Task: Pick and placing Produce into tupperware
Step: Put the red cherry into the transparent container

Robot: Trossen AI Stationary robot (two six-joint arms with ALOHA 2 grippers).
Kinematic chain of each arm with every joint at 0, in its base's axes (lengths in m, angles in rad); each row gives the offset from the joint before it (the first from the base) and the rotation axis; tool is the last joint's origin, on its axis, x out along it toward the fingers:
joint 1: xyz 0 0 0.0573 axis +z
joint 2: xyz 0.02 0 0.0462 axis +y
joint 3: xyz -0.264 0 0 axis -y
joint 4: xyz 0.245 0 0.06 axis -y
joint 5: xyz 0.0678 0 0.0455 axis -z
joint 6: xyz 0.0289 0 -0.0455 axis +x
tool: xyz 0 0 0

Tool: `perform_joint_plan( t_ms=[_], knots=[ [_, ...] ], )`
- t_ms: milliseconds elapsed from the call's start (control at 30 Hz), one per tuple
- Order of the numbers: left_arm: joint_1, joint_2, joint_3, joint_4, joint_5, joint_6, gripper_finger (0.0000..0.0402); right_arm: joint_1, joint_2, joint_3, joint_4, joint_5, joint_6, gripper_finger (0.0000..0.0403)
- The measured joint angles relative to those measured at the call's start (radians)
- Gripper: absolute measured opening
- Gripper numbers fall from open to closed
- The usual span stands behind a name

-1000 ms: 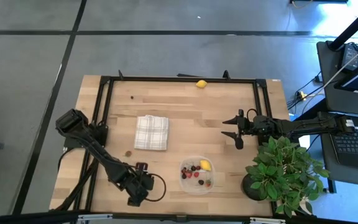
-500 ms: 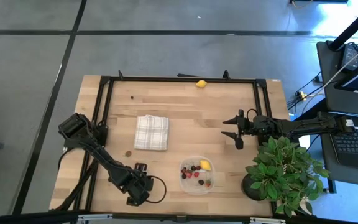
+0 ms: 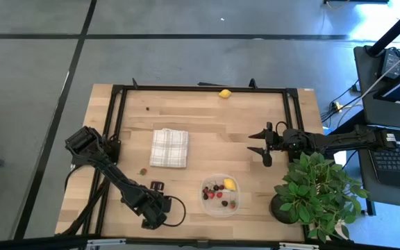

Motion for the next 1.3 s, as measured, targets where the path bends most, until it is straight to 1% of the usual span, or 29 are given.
perform_joint_plan(
  t_ms=[167,333,733,833,1033,1167,1300],
  knots=[
    [0.0,0.0,0.0,0.0,-0.005,0.0,0.0128,0.0,0.0,0.0,0.0,0.0,0.0,0.0241],
    [0.006,0.0,0.0,0.0,-0.003,0.0,0.0104,0.0,0.0,0.0,0.0,0.0,0.0,0.0241],
    [0.023,0.0,-0.001,0.001,0.009,0.001,0.0098,0.0,0.0,0.0,0.0,0.0,0.0,0.0241],
    [0.025,-0.007,-0.003,0.004,0.006,0.033,0.0094,0.0,0.0,0.0,0.0,0.0,0.0,0.0241],
    [0.049,-0.058,-0.005,0.014,-0.115,0.071,0.0096,0.0,0.0,0.0,0.0,0.0,0.001,0.0241],
    [0.069,-0.092,-0.005,0.059,-0.192,0.171,0.0094,0.0,0.0,0.0,0.0,0.0,0.0,0.0241],
    [0.112,-0.107,-0.005,0.173,-0.298,0.318,0.0093,0.0,0.0,0.0,0.001,0.0,0.0,0.0241]
  ],
)
